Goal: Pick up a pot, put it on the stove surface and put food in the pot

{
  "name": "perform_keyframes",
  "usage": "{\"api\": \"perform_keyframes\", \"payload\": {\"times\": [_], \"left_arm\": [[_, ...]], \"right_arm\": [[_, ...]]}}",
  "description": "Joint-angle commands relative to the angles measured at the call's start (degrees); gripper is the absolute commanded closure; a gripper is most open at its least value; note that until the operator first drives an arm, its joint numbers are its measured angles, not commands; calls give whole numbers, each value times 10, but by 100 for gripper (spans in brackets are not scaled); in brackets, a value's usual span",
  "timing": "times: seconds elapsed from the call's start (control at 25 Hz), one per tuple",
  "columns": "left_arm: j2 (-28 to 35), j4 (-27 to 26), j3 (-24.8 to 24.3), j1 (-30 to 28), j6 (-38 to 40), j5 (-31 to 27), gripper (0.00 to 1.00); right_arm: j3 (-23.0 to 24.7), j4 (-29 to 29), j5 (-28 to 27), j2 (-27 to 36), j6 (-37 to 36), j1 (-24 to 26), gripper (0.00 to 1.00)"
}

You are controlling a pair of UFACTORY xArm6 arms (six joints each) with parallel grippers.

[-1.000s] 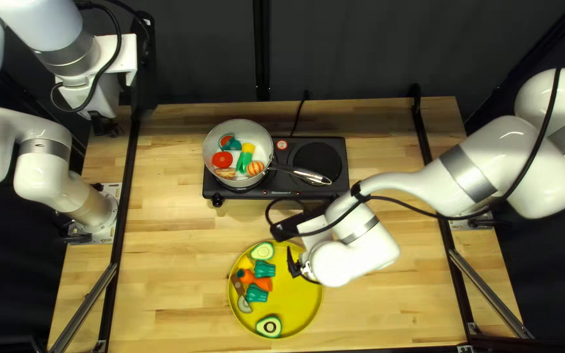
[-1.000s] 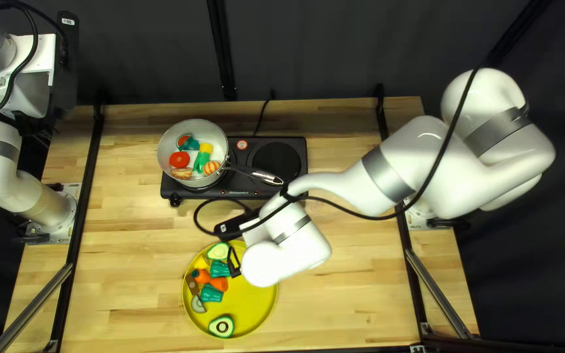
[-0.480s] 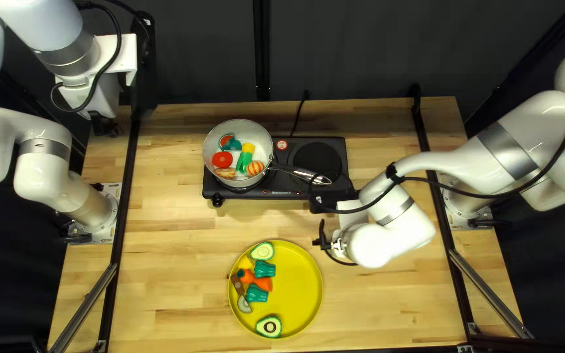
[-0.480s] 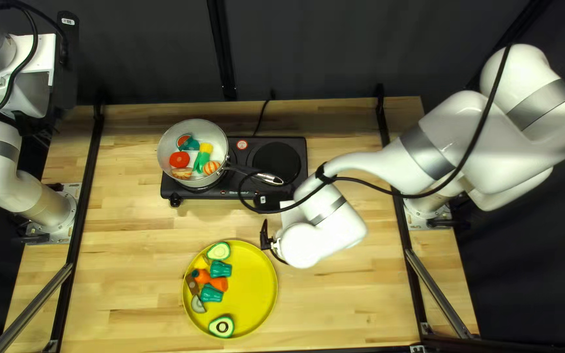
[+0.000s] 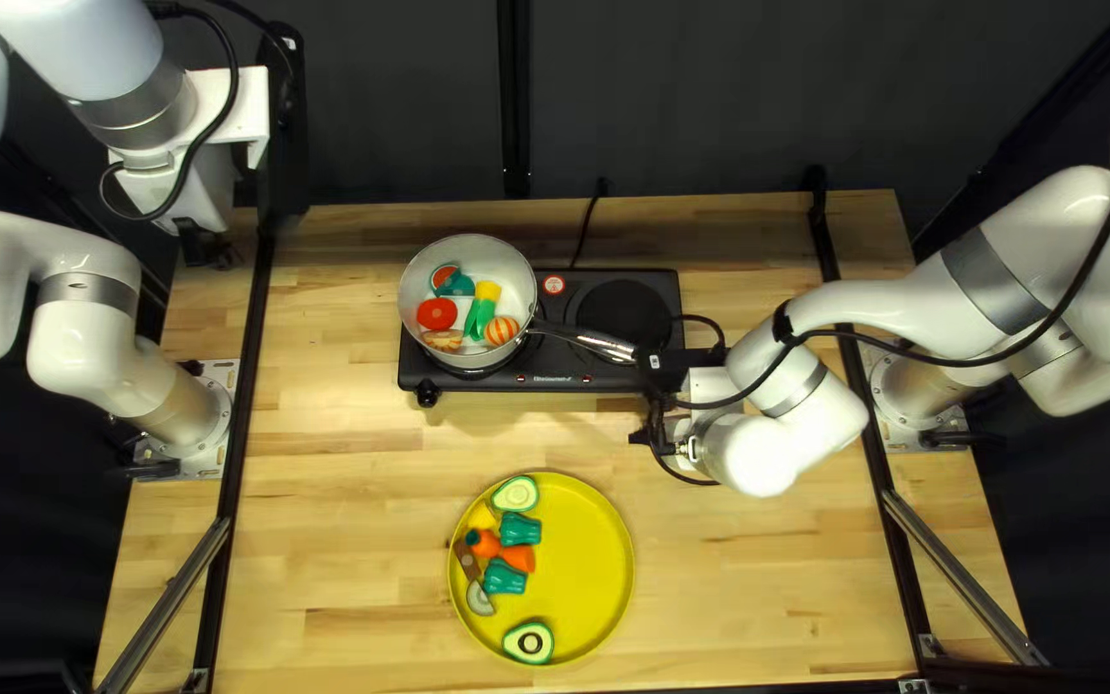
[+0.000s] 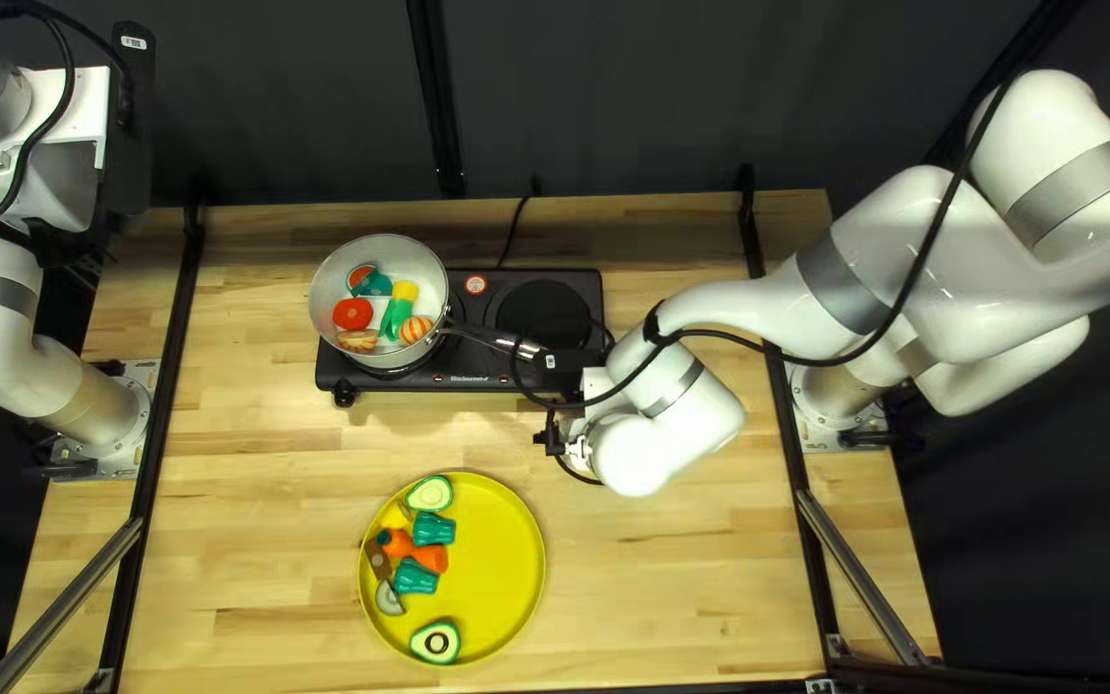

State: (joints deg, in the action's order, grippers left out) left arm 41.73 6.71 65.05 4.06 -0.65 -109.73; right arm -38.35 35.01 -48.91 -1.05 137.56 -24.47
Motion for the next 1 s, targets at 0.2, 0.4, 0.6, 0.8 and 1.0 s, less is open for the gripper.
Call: {"api": "perform_keyframes", "payload": {"times": [0.2,0.4,0.6,0.8,1.0], "left_arm": [[0,0,0,0,0,0,0],[0,0,0,0,0,0,0],[0,0,0,0,0,0,0],[0,0,0,0,0,0,0],[0,0,0,0,0,0,0]], "right_arm": [[-35,39,-47,-33,42,-47,0],[-69,63,-77,-72,50,-69,0],[-85,80,-103,-98,51,-79,0],[-95,103,-116,-126,56,-75,0],[-141,74,-140,-160,39,-65,0]]}}
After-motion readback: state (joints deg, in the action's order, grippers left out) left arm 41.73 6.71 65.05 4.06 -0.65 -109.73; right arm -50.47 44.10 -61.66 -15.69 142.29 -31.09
